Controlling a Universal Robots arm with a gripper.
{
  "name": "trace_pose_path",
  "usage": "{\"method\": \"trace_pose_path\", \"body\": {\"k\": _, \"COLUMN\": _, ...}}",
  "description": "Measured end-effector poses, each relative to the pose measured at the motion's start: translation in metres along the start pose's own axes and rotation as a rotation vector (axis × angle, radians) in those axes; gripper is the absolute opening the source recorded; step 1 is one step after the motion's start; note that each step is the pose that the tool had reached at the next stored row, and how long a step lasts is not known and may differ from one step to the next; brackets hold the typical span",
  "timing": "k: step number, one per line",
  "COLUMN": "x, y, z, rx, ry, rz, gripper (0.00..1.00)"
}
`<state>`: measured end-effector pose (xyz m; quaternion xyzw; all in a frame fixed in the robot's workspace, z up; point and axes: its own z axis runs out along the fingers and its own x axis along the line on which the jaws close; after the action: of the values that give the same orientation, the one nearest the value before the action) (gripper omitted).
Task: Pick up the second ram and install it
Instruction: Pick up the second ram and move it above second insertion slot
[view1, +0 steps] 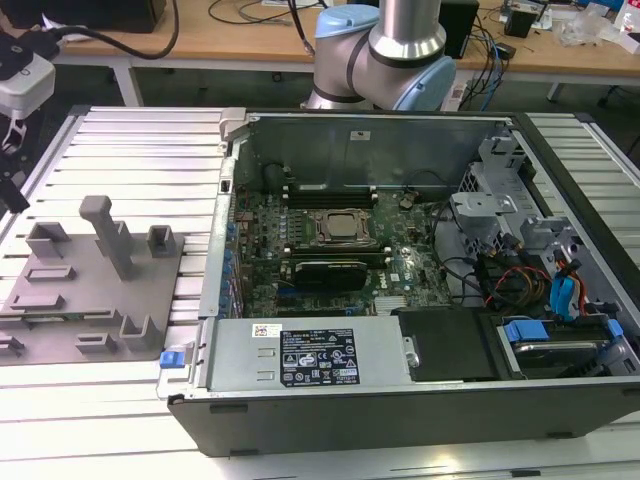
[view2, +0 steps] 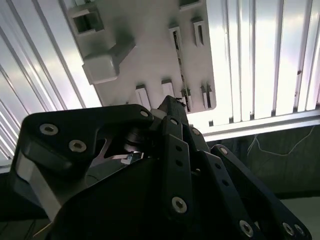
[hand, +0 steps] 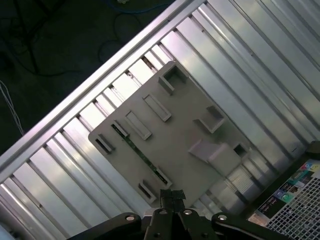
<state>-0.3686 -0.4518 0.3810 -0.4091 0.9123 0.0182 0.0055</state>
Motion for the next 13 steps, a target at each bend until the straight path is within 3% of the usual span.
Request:
{"method": "trace_pose_path", "body": {"k": 7, "x": 0.0, "y": 0.0, "z": 0.0, "rx": -0.0019, "ry": 0.0021, "rz": -0.076, "gripper": 0.11}}
{"method": "trace_pose_path", "body": {"k": 13, "x": 0.0, "y": 0.0, "z": 0.0, "rx": -0.0043, "ry": 0.0051, "rz": -0.175, "gripper": 0.11}}
